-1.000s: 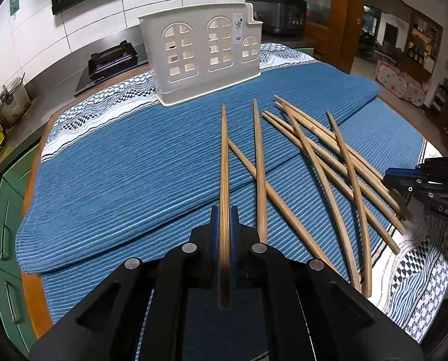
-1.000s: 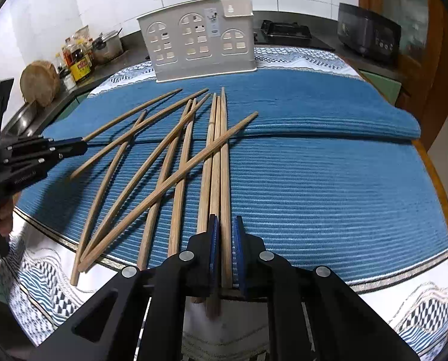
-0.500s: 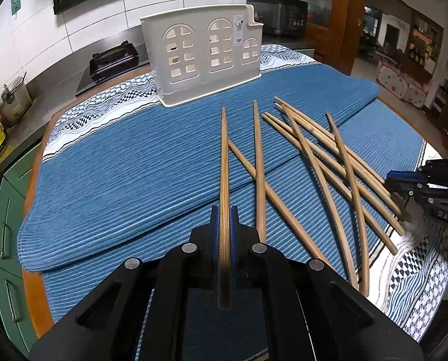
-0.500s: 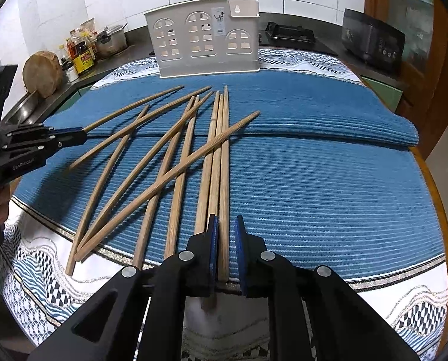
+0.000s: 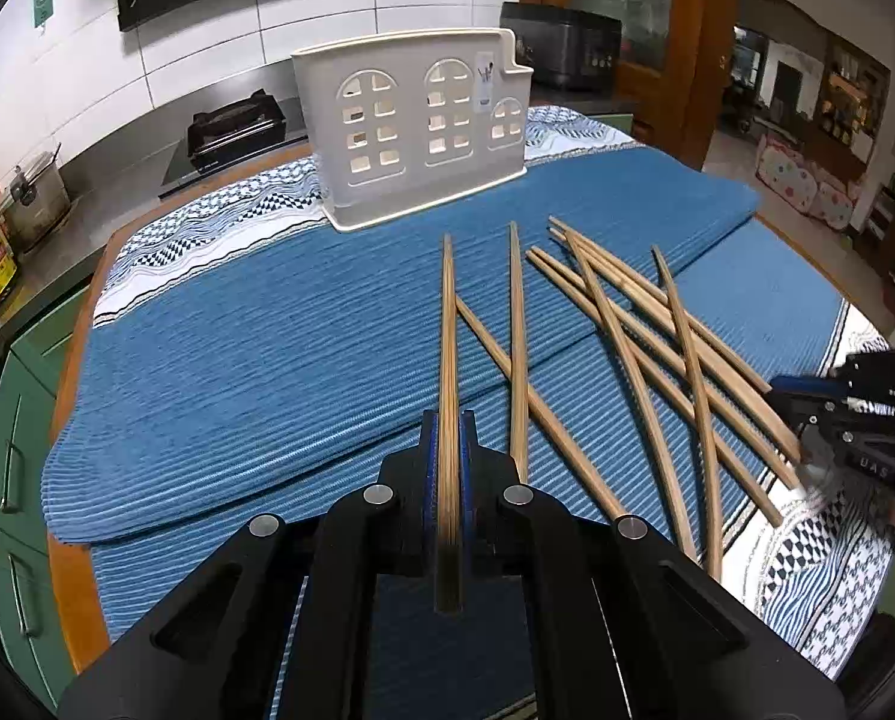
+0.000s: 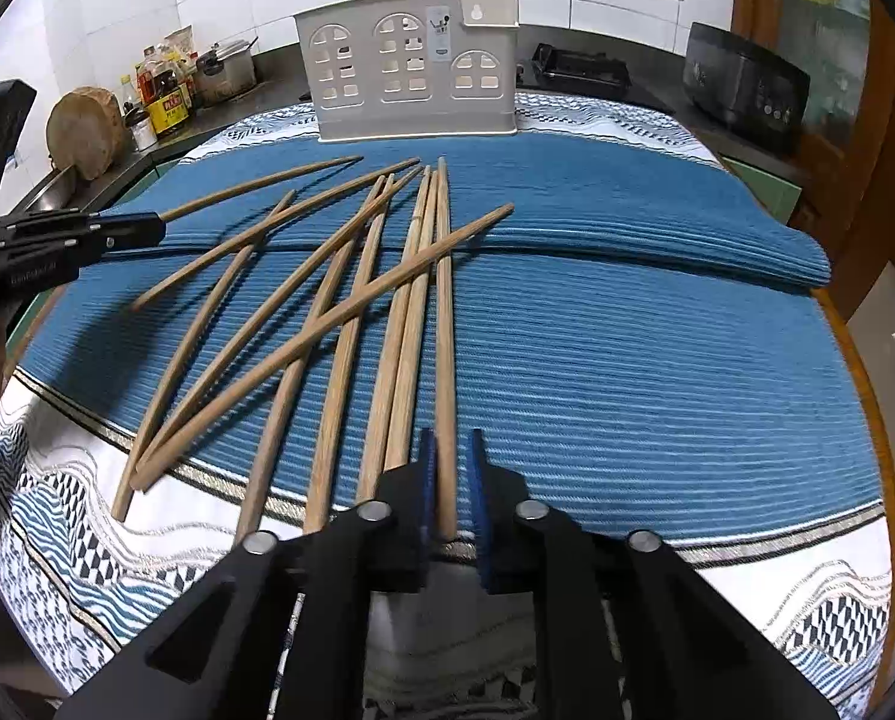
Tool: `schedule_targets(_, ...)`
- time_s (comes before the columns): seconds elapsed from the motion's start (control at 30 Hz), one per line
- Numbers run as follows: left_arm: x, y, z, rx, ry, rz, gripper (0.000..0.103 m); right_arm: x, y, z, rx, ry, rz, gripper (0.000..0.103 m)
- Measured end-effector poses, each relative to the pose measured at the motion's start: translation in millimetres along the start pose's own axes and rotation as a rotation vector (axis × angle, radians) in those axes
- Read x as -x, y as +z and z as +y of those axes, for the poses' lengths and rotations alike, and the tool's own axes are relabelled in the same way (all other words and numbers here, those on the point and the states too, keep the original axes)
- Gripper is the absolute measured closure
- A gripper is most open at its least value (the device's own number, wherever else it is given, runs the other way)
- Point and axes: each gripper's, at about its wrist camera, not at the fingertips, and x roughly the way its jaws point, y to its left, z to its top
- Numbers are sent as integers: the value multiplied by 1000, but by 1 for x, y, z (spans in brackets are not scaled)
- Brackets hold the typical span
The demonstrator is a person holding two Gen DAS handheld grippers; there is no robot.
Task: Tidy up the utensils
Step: 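Close the right tool on another wooden chopstick while the left tool holds its chopstick, then lift both held chopsticks upright and carry them over the white holder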
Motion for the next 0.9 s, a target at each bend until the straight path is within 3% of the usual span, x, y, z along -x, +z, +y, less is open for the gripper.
schedule_targets(0.2,7,3,0,14,1,-25,98,16,-5,-6,-9,16,-18,96)
schedule_targets(0.43,19,4,-1,23,5,-46,98,61,0,-12,19,14,-100,96)
schedule_targets(0.73,32,6,0,50,-1,-79,98,126,36,-22,37,33,-288,96)
schedule_targets(0.9,39,6,3,90,-10,-104,99,142,58,-24,40,80,-341,96)
